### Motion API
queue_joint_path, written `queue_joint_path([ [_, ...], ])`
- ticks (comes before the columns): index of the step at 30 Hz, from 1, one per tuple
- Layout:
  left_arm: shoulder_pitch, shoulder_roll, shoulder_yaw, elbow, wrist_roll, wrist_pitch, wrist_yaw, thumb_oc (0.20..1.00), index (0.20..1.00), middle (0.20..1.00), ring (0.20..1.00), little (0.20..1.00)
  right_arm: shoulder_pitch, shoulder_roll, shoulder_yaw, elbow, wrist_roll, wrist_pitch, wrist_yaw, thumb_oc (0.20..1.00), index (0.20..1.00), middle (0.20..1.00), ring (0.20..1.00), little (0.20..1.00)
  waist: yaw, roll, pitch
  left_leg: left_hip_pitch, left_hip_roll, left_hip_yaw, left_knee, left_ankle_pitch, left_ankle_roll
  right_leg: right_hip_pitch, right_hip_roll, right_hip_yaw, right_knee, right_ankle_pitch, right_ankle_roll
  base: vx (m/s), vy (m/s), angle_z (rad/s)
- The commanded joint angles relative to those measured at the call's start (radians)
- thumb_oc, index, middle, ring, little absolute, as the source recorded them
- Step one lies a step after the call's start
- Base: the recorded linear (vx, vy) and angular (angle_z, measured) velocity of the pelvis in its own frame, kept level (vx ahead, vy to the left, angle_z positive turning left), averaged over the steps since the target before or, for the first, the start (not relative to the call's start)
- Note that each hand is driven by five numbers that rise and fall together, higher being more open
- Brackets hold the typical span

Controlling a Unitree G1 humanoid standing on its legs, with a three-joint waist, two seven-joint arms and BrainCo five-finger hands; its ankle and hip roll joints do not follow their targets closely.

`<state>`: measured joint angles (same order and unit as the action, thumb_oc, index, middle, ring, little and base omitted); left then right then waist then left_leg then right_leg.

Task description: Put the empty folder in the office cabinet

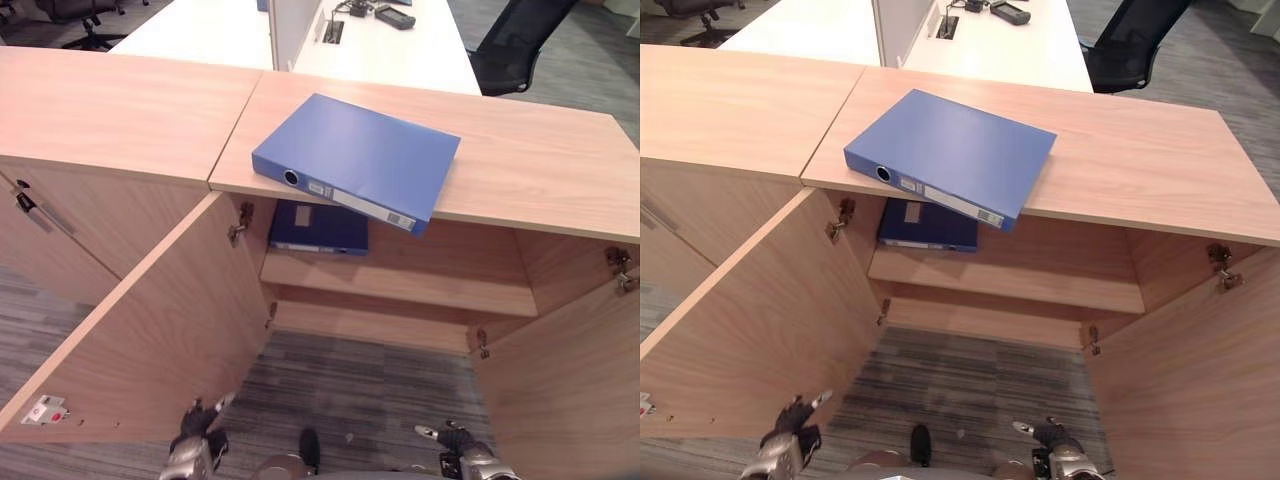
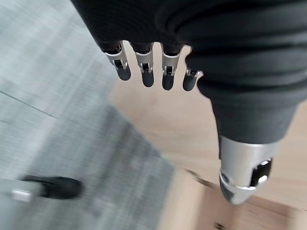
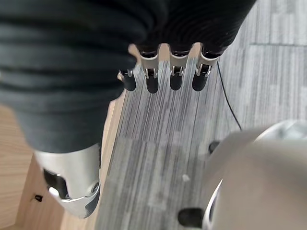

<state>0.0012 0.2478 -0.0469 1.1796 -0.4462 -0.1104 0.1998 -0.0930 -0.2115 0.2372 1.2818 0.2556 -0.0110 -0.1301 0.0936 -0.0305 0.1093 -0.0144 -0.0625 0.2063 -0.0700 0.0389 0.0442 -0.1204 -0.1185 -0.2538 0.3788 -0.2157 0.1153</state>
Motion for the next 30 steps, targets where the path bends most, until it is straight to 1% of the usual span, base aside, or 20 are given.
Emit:
queue_joint_path([
  [1,-0.049,-0.003,-0.001,0.017,0.037,-0.012,-0.028,1.0,1.0,1.0,1.0,1.0,-0.004,-0.017,0.007,0.079,0.016,0.005,-0.008,1.0,1.0,1.0,1.0,1.0,-0.006,-0.016,0.053,-0.026,0.043,-0.043,-0.017,0.012,-0.047,0.122,0.068,-0.011,-0.245,0.073,-0.06,0.05,0.024,0.18],
  [2,-0.05,-0.007,-0.004,0.027,0.045,-0.011,-0.031,1.0,1.0,1.0,1.0,1.0,0.0,-0.022,0.003,0.09,0.018,0.005,-0.007,1.0,1.0,1.0,1.0,1.0,-0.011,-0.016,0.051,-0.023,0.038,-0.051,-0.017,0.009,-0.047,0.135,0.074,-0.013,-0.266,0.077,-0.062,0.04,-0.031,0.38],
  [3,-0.045,-0.015,-0.01,0.031,0.051,-0.008,-0.039,1.0,1.0,1.0,1.0,1.0,0.016,-0.026,-0.001,0.105,0.013,0.009,-0.005,1.0,1.0,1.0,1.0,1.0,-0.017,-0.017,0.044,-0.022,0.033,-0.058,-0.017,0.0,-0.046,0.144,0.089,0.0,-0.302,0.094,-0.057,0.04,-0.031,0.36],
  [4,-0.045,-0.015,-0.01,0.031,0.051,-0.008,-0.039,1.0,1.0,1.0,1.0,1.0,0.016,-0.026,-0.001,0.105,0.013,0.009,-0.005,1.0,1.0,1.0,1.0,1.0,-0.017,-0.017,0.044,-0.022,0.033,-0.058,-0.017,0.0,-0.046,0.144,0.089,0.0,-0.302,0.094,-0.057,0.03,-0.044,0.31],
  [8,-0.026,-0.018,-0.022,0.032,0.091,0.004,-0.059,1.0,1.0,1.0,1.0,1.0,0.043,-0.027,0.004,0.117,-0.014,0.017,0.003,1.0,1.0,1.0,1.0,1.0,-0.02,-0.015,0.028,-0.006,0.031,-0.072,-0.017,0.0,-0.046,0.181,0.1,-0.012,-0.385,0.128,-0.048,0.03,-0.06,0.07],
  [16,-0.015,-0.025,-0.037,0.017,0.103,0.008,-0.082,1.0,1.0,1.0,1.0,1.0,0.054,-0.026,0.005,0.096,-0.02,0.018,0.005,1.0,1.0,1.0,1.0,1.0,-0.024,-0.017,0.011,0.022,0.036,-0.076,-0.017,-0.007,-0.053,0.233,0.101,-0.02,-0.437,0.139,-0.04,0.03,-0.06,0.0],
  [18,-0.017,-0.018,-0.067,-0.063,0.072,0.003,-0.112,1.0,1.0,1.0,1.0,1.0,0.051,-0.035,-0.023,0.081,0.02,0.01,0.013,1.0,1.0,1.0,1.0,1.0,-0.037,-0.01,0.018,0.031,0.043,-0.071,-0.017,-0.007,-0.057,0.231,0.1,-0.015,-0.425,0.135,-0.042,0.0,-0.033,0.05],
  [19,-0.018,-0.013,-0.079,-0.116,0.029,0.005,-0.125,1.0,1.0,1.0,1.0,1.0,0.041,-0.043,-0.037,0.072,0.041,0.009,0.016,1.0,1.0,1.0,1.0,1.0,-0.037,-0.009,0.031,0.025,0.047,-0.066,-0.008,0.004,-0.057,0.225,0.096,-0.014,-0.415,0.131,-0.047,-0.11,-0.028,0.08],
  [20,-0.015,-0.012,-0.089,-0.18,-0.035,0.014,-0.156,1.0,1.0,1.0,1.0,1.0,0.027,-0.054,-0.046,0.064,0.054,0.013,0.021,1.0,1.0,1.0,1.0,1.0,-0.036,-0.012,0.055,-0.023,0.053,-0.062,0.074,-0.015,-0.055,0.217,0.088,-0.01,-0.403,0.132,-0.053,-0.11,-0.028,0.06],
  [21,-0.015,-0.012,-0.089,-0.18,-0.035,0.014,-0.156,1.0,1.0,1.0,1.0,1.0,0.027,-0.054,-0.046,0.064,0.054,0.013,0.021,1.0,1.0,1.0,1.0,1.0,-0.037,-0.012,0.052,-0.029,0.054,-0.063,0.076,-0.015,-0.055,0.213,0.088,-0.011,-0.403,0.133,-0.053,-0.16,-0.02,0.07],
  [22,-0.019,-0.019,-0.101,-0.209,-0.087,0.032,-0.19,1.0,1.0,1.0,1.0,1.0,0.015,-0.068,-0.042,0.065,0.047,0.016,0.029,1.0,1.0,1.0,1.0,1.0,-0.037,-0.012,0.071,-0.078,0.056,-0.074,0.142,-0.023,-0.059,0.201,0.082,-0.01,-0.395,0.135,-0.06,-0.15,0.016,-0.02],
  [23,-0.014,-0.011,-0.131,-0.325,-0.163,0.028,-0.219,1.0,1.0,1.0,1.0,1.0,0.016,-0.087,-0.036,0.073,0.005,0.035,0.039,1.0,1.0,1.0,1.0,1.0,-0.037,-0.01,0.08,-0.136,0.045,-0.118,0.184,-0.025,-0.068,0.186,0.074,-0.018,-0.396,0.143,-0.061,-0.15,0.035,-0.06],
  [24,0.0,0.003,-0.146,-0.411,-0.188,0.031,-0.235,1.0,1.0,1.0,1.0,1.0,0.027,-0.095,-0.031,0.075,-0.027,0.043,0.041,1.0,1.0,1.0,1.0,1.0,-0.039,-0.006,0.073,-0.148,0.043,-0.126,0.178,-0.02,-0.067,0.182,0.072,-0.024,-0.399,0.144,-0.056,-0.07,0.039,-0.07],
  [25,0.0,0.003,-0.146,-0.411,-0.188,0.031,-0.235,1.0,1.0,1.0,1.0,1.0,0.027,-0.095,-0.031,0.075,-0.027,0.043,0.041,1.0,1.0,1.0,1.0,1.0,-0.04,-0.006,0.072,-0.148,0.043,-0.126,0.178,-0.02,-0.067,0.181,0.072,-0.024,-0.399,0.144,-0.056,0.04,0.06,-0.05],
  [27,0.054,0.033,-0.17,-0.576,-0.203,0.044,-0.268,1.0,1.0,1.0,1.0,1.0,0.036,-0.105,-0.031,0.063,-0.069,0.047,0.059,1.0,1.0,1.0,1.0,1.0,-0.041,0.015,0.039,-0.083,0.045,-0.119,0.08,-0.015,-0.051,0.181,0.078,-0.02,-0.396,0.138,-0.042,0.13,0.113,-0.05],
  [28,0.024,0.003,-0.267,-0.579,-0.187,0.064,-0.259,1.0,1.0,1.0,1.0,1.0,-0.13,0.034,0.044,0.091,-0.045,0.059,-0.018,1.0,1.0,1.0,1.0,1.0,-0.025,0.031,0.028,-0.066,0.037,-0.125,0.06,-0.013,-0.045,0.183,0.072,-0.027,-0.386,0.132,-0.04,0.15,0.199,-0.21],
  [29,0.038,0.021,-0.241,-0.624,-0.176,0.065,-0.251,1.0,1.0,1.0,1.0,1.0,-0.059,-0.019,0.022,0.06,-0.066,0.084,0.049,1.0,1.0,1.0,1.0,1.0,-0.028,0.054,0.019,-0.041,0.034,-0.127,0.025,-0.008,-0.037,0.164,0.056,-0.033,-0.331,0.118,-0.032,0.11,0.317,-0.29],
  [30,0.071,0.077,-0.238,-0.806,-0.197,0.05,-0.271,1.0,1.0,1.0,1.0,1.0,-0.036,-0.068,-0.019,0.047,-0.075,0.081,0.05,1.0,1.0,1.0,1.0,1.0,-0.033,0.076,0.031,0.005,0.024,-0.118,-0.002,-0.018,-0.021,0.126,0.016,-0.028,-0.197,0.11,-0.009,0.06,0.336,-0.23],
])
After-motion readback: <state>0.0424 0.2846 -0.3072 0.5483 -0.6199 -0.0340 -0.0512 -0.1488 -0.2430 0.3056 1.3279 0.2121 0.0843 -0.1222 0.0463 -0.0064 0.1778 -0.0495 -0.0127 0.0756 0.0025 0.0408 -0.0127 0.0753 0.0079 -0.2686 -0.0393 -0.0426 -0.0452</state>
